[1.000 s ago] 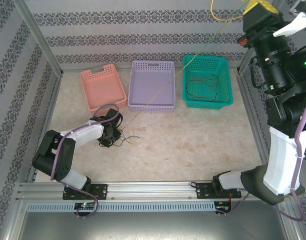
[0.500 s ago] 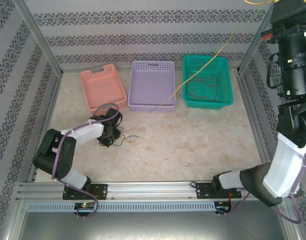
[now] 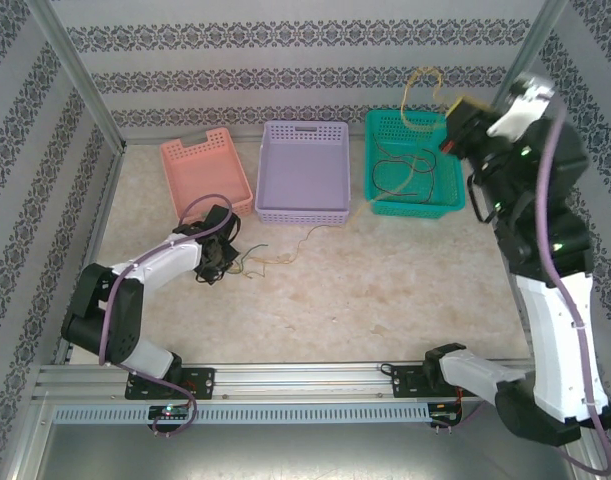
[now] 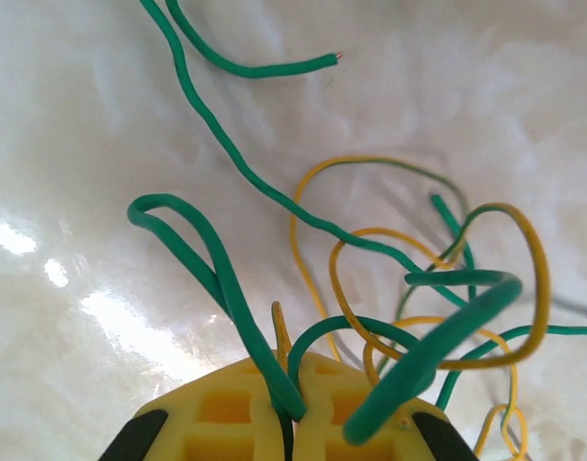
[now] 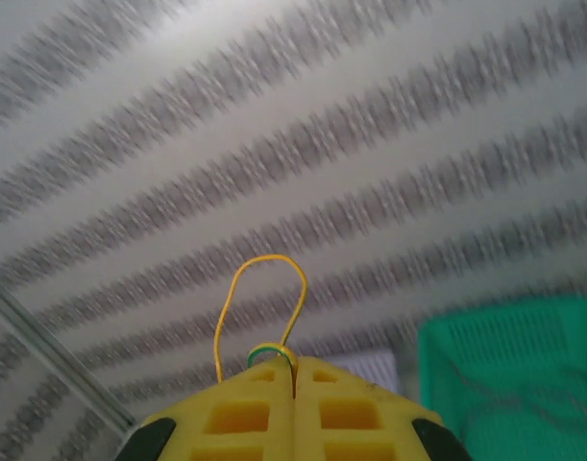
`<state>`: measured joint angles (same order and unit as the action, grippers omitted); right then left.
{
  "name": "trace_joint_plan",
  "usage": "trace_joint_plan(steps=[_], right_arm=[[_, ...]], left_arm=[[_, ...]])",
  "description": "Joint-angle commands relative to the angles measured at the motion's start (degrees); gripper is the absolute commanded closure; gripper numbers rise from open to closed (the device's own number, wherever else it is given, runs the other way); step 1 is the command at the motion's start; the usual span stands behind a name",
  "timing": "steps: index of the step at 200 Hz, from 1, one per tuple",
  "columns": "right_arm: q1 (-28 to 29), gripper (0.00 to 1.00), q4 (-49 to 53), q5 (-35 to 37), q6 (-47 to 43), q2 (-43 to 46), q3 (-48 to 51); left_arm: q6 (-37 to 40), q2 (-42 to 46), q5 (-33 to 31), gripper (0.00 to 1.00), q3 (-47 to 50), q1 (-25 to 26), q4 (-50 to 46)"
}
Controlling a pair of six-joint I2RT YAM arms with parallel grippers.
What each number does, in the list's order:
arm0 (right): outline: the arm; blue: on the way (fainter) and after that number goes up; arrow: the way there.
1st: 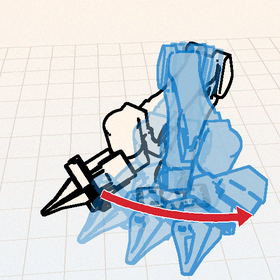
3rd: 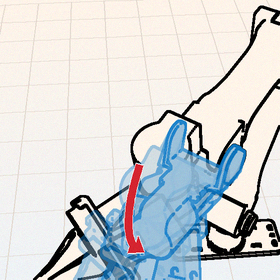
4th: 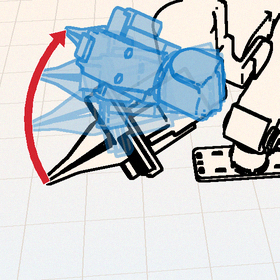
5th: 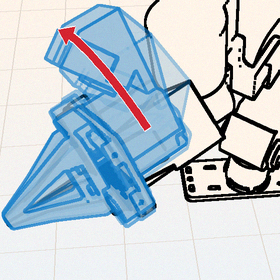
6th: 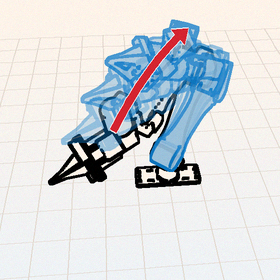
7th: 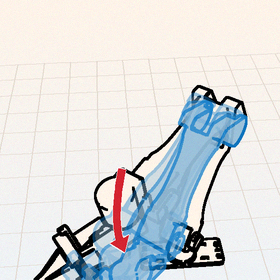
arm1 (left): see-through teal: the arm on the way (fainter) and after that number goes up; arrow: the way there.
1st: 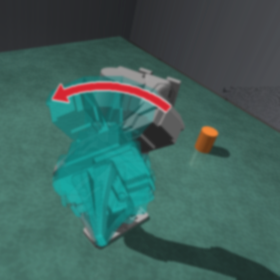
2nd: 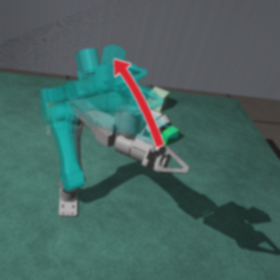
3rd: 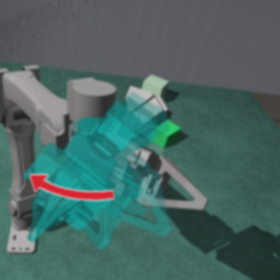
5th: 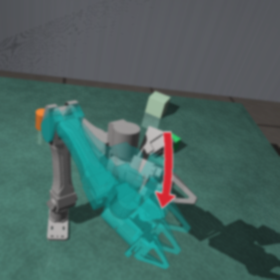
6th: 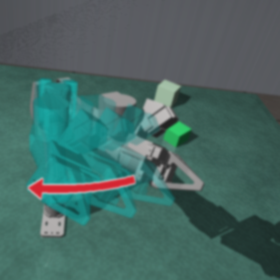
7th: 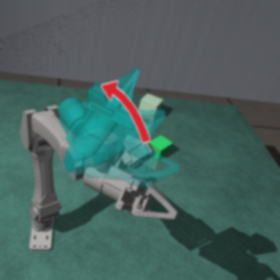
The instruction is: Untangle the cables
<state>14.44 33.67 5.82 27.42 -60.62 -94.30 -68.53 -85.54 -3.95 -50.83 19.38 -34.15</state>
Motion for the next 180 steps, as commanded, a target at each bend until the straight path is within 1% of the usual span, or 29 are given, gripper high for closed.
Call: trace_joint_plan(steps=[1,18,42,57,88,97,110,127,139,148,172,180], right_arm=[[-0.8,1.00,7.9,3.2,6.5,5.3,14.3],[-1.2,1.00,7.9,2.6,9.6,7.8,26.1],[-2.3,1.00,6.9,1.2,11.9,8.2,37.2],[-3.9,1.00,5.5,-0.8,11.3,6.2,41.3],[-6.7,1.00,4.6,-1.7,8.0,-0.4,44.1],[-7.9,0.90,4.8,-3.5,6.0,-2.5,43.6],[-7.5,0.75,5.0,-4.5,3.0,-4.1,42.2],[-5.3,0.57,5.1,-2.7,0.2,-3.7,40.3],[-3.0,0.50,4.8,-1.2,-1.2,-2.7,39.2],[-0.6,0.47,4.5,-0.6,-2.0,-2.0,38.1],[8.3,0.45,2.4,0.8,-4.6,-2.3,36.3],[11.6,0.45,0.0,-0.3,-6.3,-2.6,36.8]], left_arm=[[2.3,3.6,-4.3,1.00,-2.1,-0.5,-4.2],[2.8,5.0,-4.6,1.00,-2.3,-0.5,-4.5],[3.3,6.9,-4.6,1.00,-2.6,-0.5,-4.7],[3.8,8.0,-4.6,1.00,-2.4,-0.5,-4.5],[4.8,9.6,-4.8,1.00,-1.9,-0.5,-4.7],[5.4,10.1,-4.3,1.00,-1.7,-0.5,-3.9],[6.1,10.6,-3.5,1.00,-1.6,-0.4,-3.0],[6.8,11.5,-3.5,1.00,-1.7,-0.4,-2.6],[7.3,12.1,-3.4,1.00,-1.7,-0.4,-2.3],[7.5,12.5,-3.1,1.00,-1.9,-0.4,-2.1],[8.0,12.9,-1.8,1.00,-2.1,-0.4,-1.8],[8.0,13.1,-1.5,1.00,-2.1,-0.4,-1.7]])
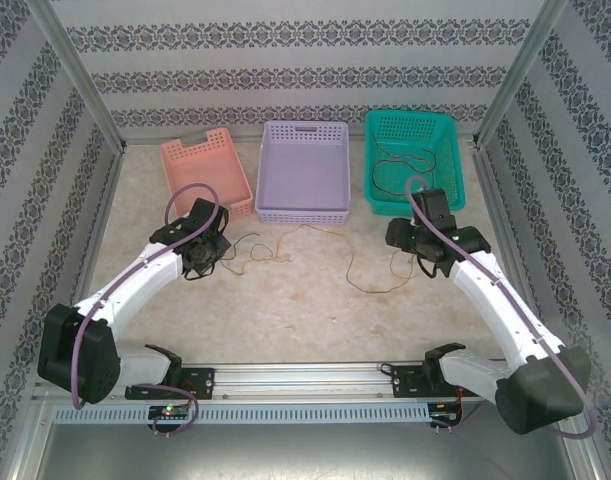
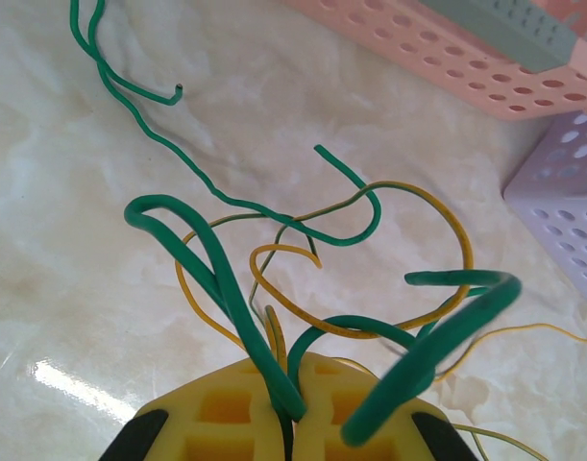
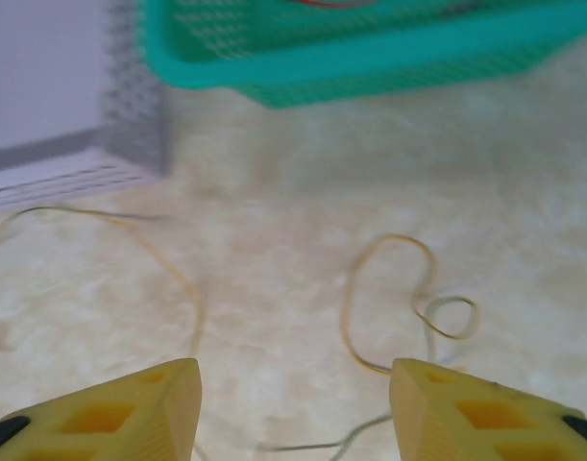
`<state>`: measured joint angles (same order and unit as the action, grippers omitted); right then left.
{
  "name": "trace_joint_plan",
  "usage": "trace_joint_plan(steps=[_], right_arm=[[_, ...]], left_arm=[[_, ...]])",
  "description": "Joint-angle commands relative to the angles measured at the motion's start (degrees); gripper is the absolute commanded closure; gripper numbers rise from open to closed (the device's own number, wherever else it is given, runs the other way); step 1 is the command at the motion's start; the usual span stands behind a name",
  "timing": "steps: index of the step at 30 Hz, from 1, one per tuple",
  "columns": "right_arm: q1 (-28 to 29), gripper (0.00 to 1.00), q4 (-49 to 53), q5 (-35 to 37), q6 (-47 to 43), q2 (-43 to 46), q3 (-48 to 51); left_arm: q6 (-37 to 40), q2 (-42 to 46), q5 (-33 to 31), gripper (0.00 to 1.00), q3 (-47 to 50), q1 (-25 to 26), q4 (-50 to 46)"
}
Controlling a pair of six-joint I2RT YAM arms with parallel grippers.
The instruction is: Untangle the cables
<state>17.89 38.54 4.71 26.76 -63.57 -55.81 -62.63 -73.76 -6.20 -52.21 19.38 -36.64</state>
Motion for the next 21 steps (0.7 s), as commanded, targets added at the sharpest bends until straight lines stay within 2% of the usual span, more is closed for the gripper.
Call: trace_joint_plan(steps=[1,4,7,10,15,17,21], right_arm=[[8.5,0.45,-5.4,0.6,-5.8,0.3,-1.6],[13.0,0.44,-11.1,-5.6,-5.6,-3.3,-0.7],[16.1,0.44,-11.2,-5.6,0.5,-9.5,-3.4],[17.8,0.44,-14.5,-7.2,13.8,-14.5,-3.8],[23.6,0.40,-30.8,-3.2,39.1,-22.6,-0.3],[24.5,0.40,-35.3,-3.0,46.3,-26.0,-0.2],[26.7,0.40,-35.0,-1.9,53.8,-31.7,-4.5]], left_arm=[[2.1,1.4,0.8,1.00,-0.7,-0.4,0.8],[2.5,2.2,1.6,1.00,-1.3,-0.5,0.6],[3.5,3.7,3.0,1.00,-1.0,-0.4,1.4],[4.4,5.6,4.5,1.00,-0.1,-0.4,2.4],[4.1,8.7,5.9,1.00,2.0,-0.4,3.0],[3.8,10.0,6.8,1.00,2.8,-0.4,3.7],[3.8,12.6,9.1,1.00,3.7,-0.4,5.3]])
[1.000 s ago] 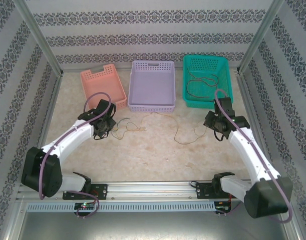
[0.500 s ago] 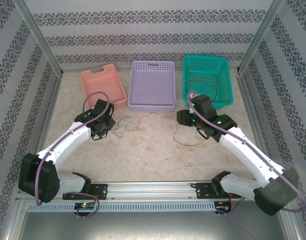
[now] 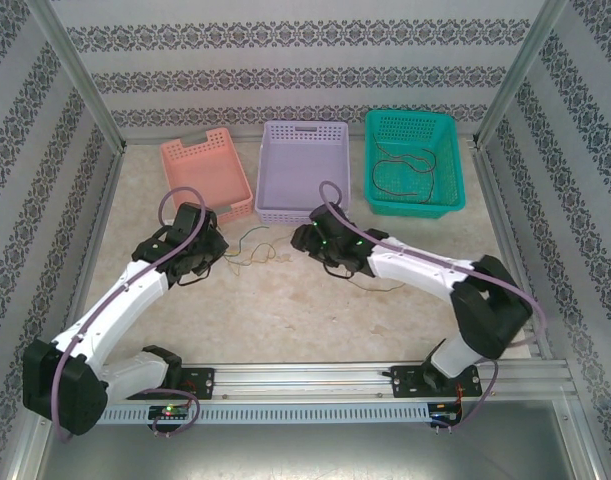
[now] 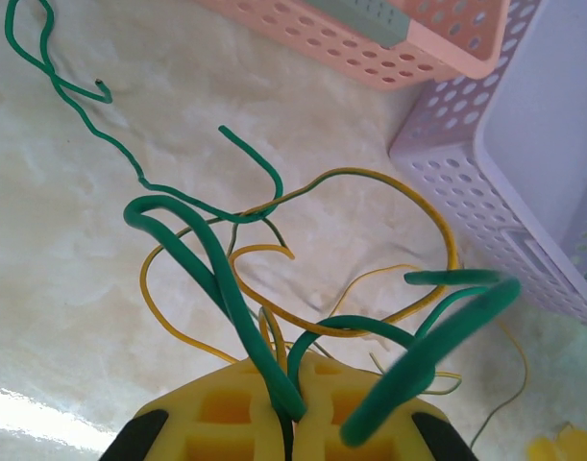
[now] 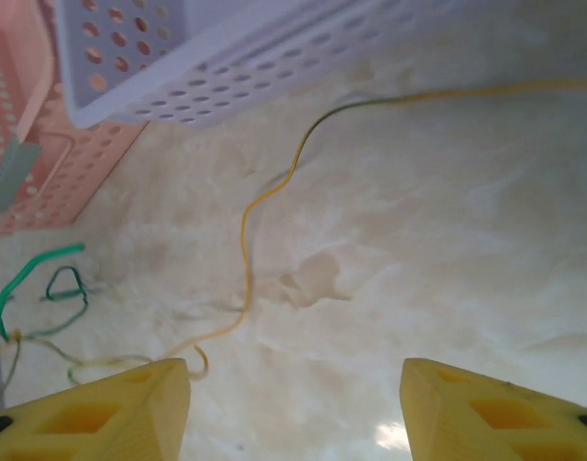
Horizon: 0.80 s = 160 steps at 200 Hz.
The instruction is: Untangle the cables
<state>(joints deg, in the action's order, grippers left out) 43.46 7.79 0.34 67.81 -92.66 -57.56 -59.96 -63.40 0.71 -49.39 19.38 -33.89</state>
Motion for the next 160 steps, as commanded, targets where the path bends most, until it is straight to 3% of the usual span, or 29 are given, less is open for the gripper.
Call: trace_joint_plan(steps=[1,39,113,133,160], right_arm=[[1.6,0.40,-3.9,2.9,14.5,-3.6,-3.6],[3.2,0.40,-7.3,4.3,24.3,-10.0,-5.7],[3.9,0.44,-11.7,5.6,31.6,-18.4,-10.2],[3.9,0.55,-12.7,6.3,33.0,-20.1,-10.6],[3.2,0.87,-13.6,9.3,32.7,-19.1,-8.8]], left_arm=[[0.9,3.0,2.6,1.00,1.1,-0.4,2.7],[0.0,7.1,3.8,1.00,0.3,-0.5,1.6],[-1.9,12.5,6.0,1.00,-0.2,-0.4,-0.4],[-1.9,13.1,6.1,1.00,-1.1,-0.4,-1.3],[-1.6,14.1,5.2,1.00,-2.2,-0.5,-3.0]])
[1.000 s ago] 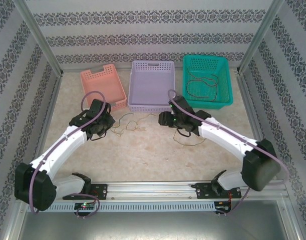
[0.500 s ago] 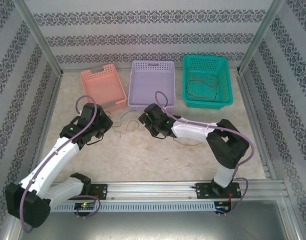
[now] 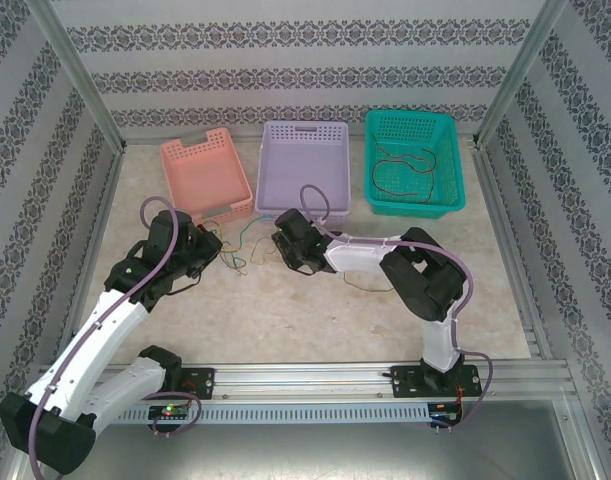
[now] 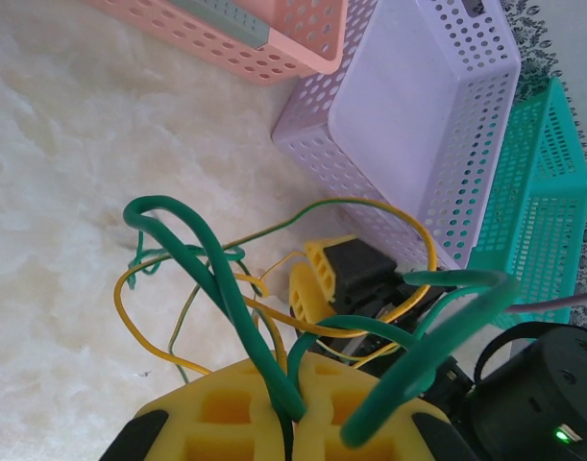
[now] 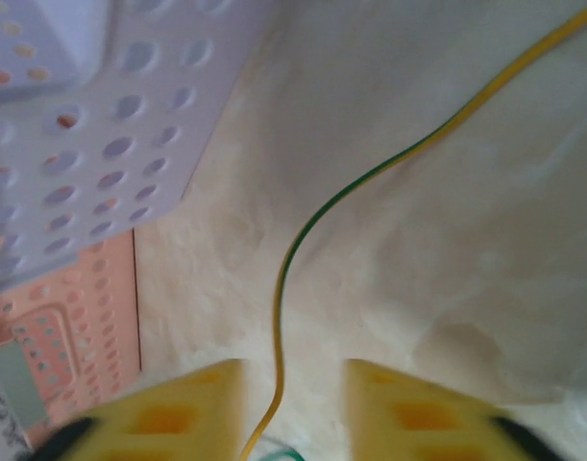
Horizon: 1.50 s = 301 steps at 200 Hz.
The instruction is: Untangle the cables
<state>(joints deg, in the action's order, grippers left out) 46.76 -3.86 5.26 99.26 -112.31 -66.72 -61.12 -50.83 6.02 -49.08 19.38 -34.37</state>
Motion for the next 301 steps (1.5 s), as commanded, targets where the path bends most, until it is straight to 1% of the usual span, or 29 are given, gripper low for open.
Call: trace_joint_plan(steps=[1,11,33,54,84,122,135,150,186,211,234,248,263,272,286,301], right_arm=[[-0.2,0.88,-1.9,4.5,1.1,0.6,0.5],[-0.7,1.00,-1.2,6.0,-0.2,2.4,1.7],[-3.1,1.00,3.2,8.8,-6.3,8.9,5.1],[-6.3,1.00,8.3,10.7,-11.9,16.0,8.9],[-13.0,1.00,14.2,12.4,-20.1,26.5,14.0],[-21.9,1.00,18.6,12.0,-29.0,36.0,17.0],[-24.0,1.00,18.6,10.7,-31.0,37.8,17.1],[-24.8,1.00,20.1,10.7,-33.5,39.2,15.6],[-26.3,1.00,25.1,13.8,-37.4,41.1,12.4],[-30.8,1.00,27.0,13.4,-38.0,42.4,12.9],[-36.6,1.00,27.6,12.6,-39.5,44.8,13.9],[-40.0,1.00,27.8,11.7,-41.2,46.0,13.9],[-41.5,1.00,28.0,11.1,-42.5,46.6,13.5],[-41.8,1.00,27.6,10.0,-42.9,46.7,13.3],[-41.3,1.00,27.6,7.8,-42.7,46.5,12.6],[-39.3,1.00,27.4,7.9,-42.0,46.8,11.9]], left_arm=[[-0.5,1.6,-0.1,1.00,-2.5,-0.4,-2.6],[-0.4,1.9,-0.7,1.00,-2.8,-0.5,-3.2],[-0.2,2.0,-3.1,1.00,-3.8,-0.5,-5.4],[-0.5,2.0,-7.2,1.00,-5.1,-0.5,-8.5],[-1.2,0.0,-14.1,1.00,-6.7,-0.7,-13.6],[-1.3,-3.4,-17.3,1.00,-7.2,-1.1,-14.5],[-1.4,-4.6,-17.2,1.00,-6.7,-1.3,-13.5],[-1.6,-6.0,-16.8,1.00,-6.1,-1.4,-12.3],[-1.2,-9.3,-18.5,1.00,-5.8,-1.9,-10.2],[-1.1,-10.9,-20.7,1.00,-6.8,-2.7,-12.2],[-1.3,-10.7,-22.3,1.00,-6.9,-4.0,-14.7],[-1.0,-10.0,-22.1,1.00,-6.4,-5.0,-14.8],[-0.8,-9.4,-21.6,1.00,-5.6,-5.4,-14.2],[-0.5,-9.3,-20.3,1.00,-5.0,-5.6,-12.8],[0.4,-9.3,-15.7,1.00,-2.8,-5.6,-7.3],[0.6,-9.9,-9.2,1.00,-0.4,-5.5,0.4]])
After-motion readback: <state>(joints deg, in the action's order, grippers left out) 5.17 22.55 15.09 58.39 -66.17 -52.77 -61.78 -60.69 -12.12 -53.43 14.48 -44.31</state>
